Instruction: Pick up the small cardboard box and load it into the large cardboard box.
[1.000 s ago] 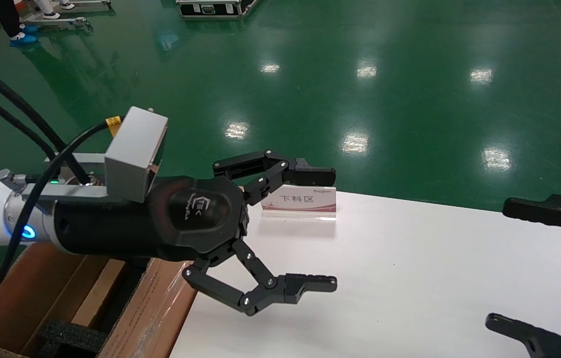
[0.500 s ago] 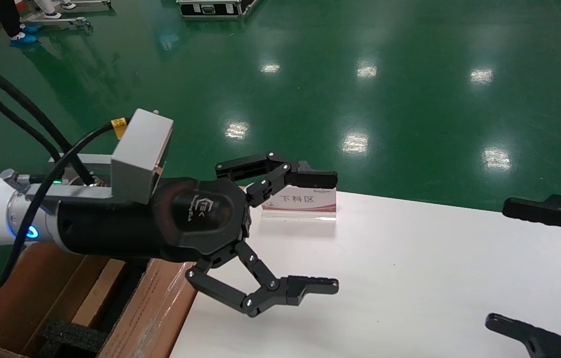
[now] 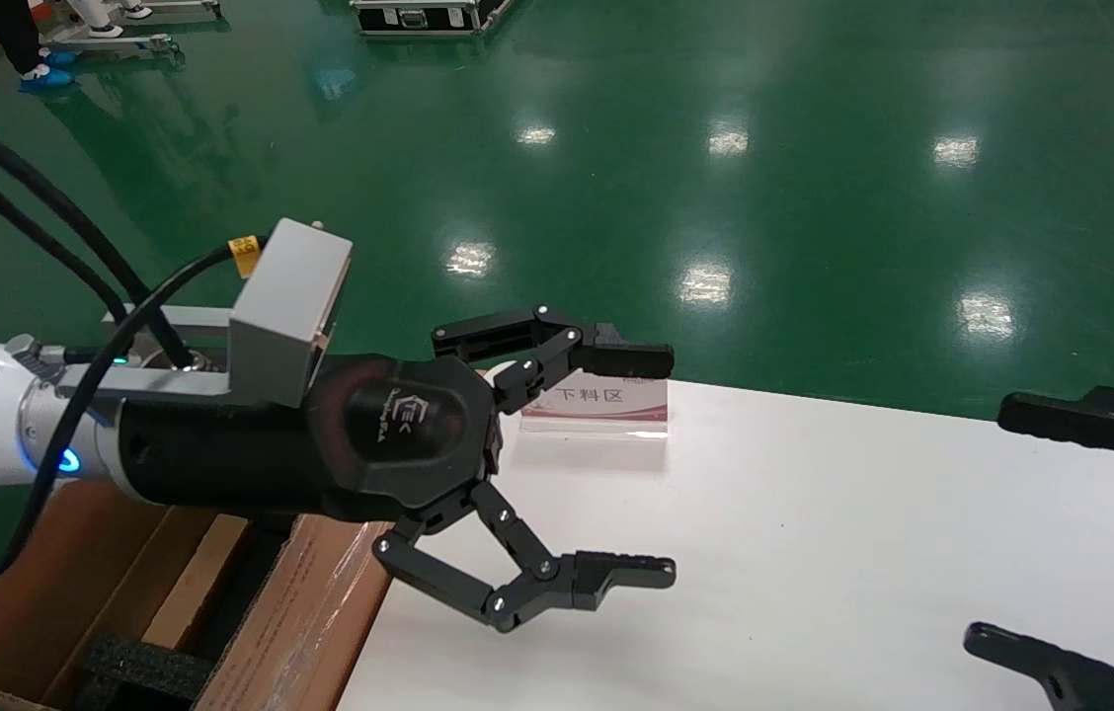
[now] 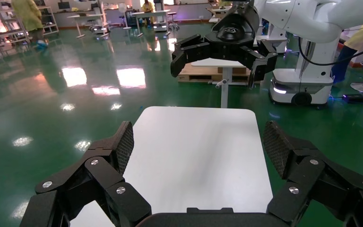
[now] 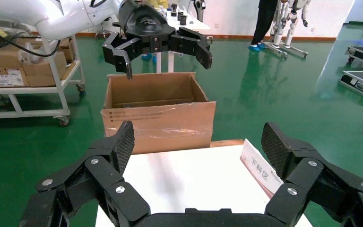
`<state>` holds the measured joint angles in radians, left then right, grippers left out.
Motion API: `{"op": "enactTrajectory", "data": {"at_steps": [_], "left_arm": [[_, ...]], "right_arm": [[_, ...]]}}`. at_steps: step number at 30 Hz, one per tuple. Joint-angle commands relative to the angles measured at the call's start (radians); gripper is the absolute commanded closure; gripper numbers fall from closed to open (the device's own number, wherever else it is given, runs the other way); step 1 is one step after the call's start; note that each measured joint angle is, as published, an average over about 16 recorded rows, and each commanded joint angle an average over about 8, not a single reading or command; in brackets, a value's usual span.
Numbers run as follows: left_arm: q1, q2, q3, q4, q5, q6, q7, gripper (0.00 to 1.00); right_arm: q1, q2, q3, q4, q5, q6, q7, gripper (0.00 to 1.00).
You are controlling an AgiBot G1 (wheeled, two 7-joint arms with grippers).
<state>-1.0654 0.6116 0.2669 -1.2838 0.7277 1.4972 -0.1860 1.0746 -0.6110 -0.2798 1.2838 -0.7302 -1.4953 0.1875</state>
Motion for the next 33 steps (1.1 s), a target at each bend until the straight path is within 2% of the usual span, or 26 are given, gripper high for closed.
{"op": "enactTrajectory", "data": {"at_steps": [1,33], "left_arm": [[-0.001,0.000,0.002,0.000,0.000,0.000,0.000,0.00],[-0.008,0.000,0.011,0.000,0.002,-0.001,-0.001,0.00]], "right_arm": [[0.000,0.000,0.000,0.000,0.000,0.000,0.000,0.00],[0.000,0.000,-0.001,-0.001,0.000,-0.001,0.000,0.00]]}}
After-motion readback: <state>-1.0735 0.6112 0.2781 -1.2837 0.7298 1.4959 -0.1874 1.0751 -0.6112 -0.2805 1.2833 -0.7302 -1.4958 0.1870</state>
